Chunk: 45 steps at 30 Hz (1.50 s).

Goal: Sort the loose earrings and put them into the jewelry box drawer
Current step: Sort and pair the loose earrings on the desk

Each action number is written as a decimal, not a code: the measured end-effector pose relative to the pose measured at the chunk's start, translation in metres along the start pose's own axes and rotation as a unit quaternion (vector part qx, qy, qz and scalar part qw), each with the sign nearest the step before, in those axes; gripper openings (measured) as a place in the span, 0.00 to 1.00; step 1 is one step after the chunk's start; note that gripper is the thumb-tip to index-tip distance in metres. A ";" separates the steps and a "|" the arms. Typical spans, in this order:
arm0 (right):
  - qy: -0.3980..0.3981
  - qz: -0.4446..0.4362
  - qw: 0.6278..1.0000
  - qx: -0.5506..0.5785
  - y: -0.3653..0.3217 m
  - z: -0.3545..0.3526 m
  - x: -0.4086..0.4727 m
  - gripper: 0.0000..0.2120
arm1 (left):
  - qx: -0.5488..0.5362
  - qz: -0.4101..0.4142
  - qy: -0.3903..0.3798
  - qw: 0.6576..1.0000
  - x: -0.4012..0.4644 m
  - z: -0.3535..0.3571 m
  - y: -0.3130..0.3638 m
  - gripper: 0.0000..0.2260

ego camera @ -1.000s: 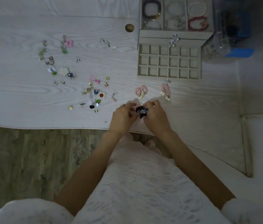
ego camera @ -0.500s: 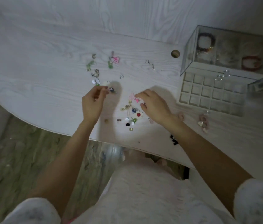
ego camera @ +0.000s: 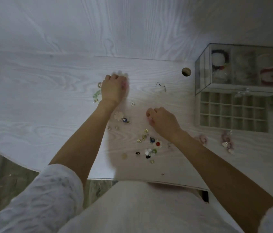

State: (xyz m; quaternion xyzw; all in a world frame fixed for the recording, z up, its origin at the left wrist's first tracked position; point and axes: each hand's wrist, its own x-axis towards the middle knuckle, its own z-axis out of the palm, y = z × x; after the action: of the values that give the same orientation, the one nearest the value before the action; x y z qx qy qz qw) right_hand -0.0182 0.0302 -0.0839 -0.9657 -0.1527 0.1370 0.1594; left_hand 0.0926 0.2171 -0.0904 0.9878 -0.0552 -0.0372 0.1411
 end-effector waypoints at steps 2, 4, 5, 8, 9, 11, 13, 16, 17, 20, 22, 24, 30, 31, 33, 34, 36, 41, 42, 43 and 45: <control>0.007 0.012 1.000 0.013 0.002 0.004 -0.001 0.07 | 0.009 0.004 -0.002 1.000 0.005 0.001 -0.001 0.11; 0.030 0.016 0.999 0.028 0.003 0.007 -0.002 0.06 | -0.017 -0.008 -0.002 1.000 0.008 0.004 -0.006 0.09; 0.044 0.015 0.998 0.031 0.003 0.007 -0.002 0.04 | -0.035 -0.012 -0.005 0.999 0.008 0.004 -0.009 0.08; 0.118 -0.003 0.993 0.010 0.004 0.006 -0.003 0.03 | -0.090 0.014 0.018 0.996 0.001 0.002 -0.015 0.05; 0.143 -0.011 0.990 0.003 0.003 0.005 -0.004 0.03 | -0.113 0.032 0.032 0.993 -0.005 -0.001 -0.015 0.05; 0.170 -0.017 0.985 0.026 0.001 0.002 -0.008 0.02 | -0.186 0.043 0.041 0.981 -0.022 -0.011 -0.007 0.06; 0.173 0.014 0.979 0.107 -0.002 0.000 -0.014 0.02 | -0.283 0.026 0.026 0.959 -0.045 -0.021 0.004 0.05; 0.161 0.082 0.951 0.253 -0.001 -0.004 -0.031 0.04 | -0.379 -0.001 0.024 0.925 -0.077 -0.030 0.025 0.03; 0.165 0.095 0.939 0.287 0.000 -0.007 -0.039 0.03 | -0.399 -0.010 0.025 0.917 -0.087 -0.031 0.032 0.02; 0.167 0.125 0.914 0.347 0.008 -0.013 -0.068 0.02 | -0.423 -0.031 0.018 0.905 -0.110 -0.031 0.050 0.03; 0.158 0.152 0.895 0.389 0.018 -0.017 -0.095 0.02 | -0.417 -0.029 -0.006 0.908 -0.127 -0.027 0.069 0.03; 0.152 0.183 0.885 0.399 0.033 -0.020 -0.126 0.02 | -0.394 0.003 -0.045 0.918 -0.143 -0.017 0.097 0.02; 0.179 0.316 0.867 0.341 0.109 -0.018 -0.211 0.07 | -0.338 0.086 -0.133 0.928 -0.173 0.030 0.194 0.04; 0.189 0.331 0.867 0.322 0.125 -0.020 -0.222 0.07 | -0.325 0.105 -0.144 0.929 -0.175 0.037 0.213 0.04; 0.209 0.347 0.875 0.266 0.158 -0.025 -0.238 0.07 | -0.303 0.132 -0.155 0.931 -0.175 0.051 0.255 0.05; 0.209 0.349 0.885 0.229 0.170 -0.027 -0.238 0.07 | -0.297 0.138 -0.152 0.933 -0.173 0.055 0.270 0.06; 0.194 0.358 0.901 0.150 0.193 -0.031 -0.237 0.09 | -0.285 0.138 -0.144 0.938 -0.171 0.066 0.305 0.06; 0.157 0.355 0.914 0.114 0.216 -0.033 -0.232 0.12 | -0.238 0.129 -0.129 0.954 -0.171 0.094 0.360 0.06; 0.149 0.358 0.912 0.134 0.218 -0.032 -0.233 0.13 | -0.219 0.130 -0.127 0.959 -0.171 0.100 0.364 0.06; 0.145 0.365 0.906 0.158 0.221 -0.032 -0.237 0.14 | -0.199 0.126 -0.132 0.963 -0.171 0.107 0.369 0.06; 0.155 0.365 0.898 0.190 0.227 -0.030 -0.244 0.14 | -0.168 0.105 -0.151 0.968 -0.170 0.114 0.372 0.09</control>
State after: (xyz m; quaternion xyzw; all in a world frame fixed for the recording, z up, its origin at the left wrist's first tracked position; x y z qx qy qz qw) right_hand -0.1754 -0.2650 -0.0829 -0.9142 0.2656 0.0601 0.3002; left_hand -0.1231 -0.1488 -0.0847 0.9215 -0.1726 -0.1796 0.2979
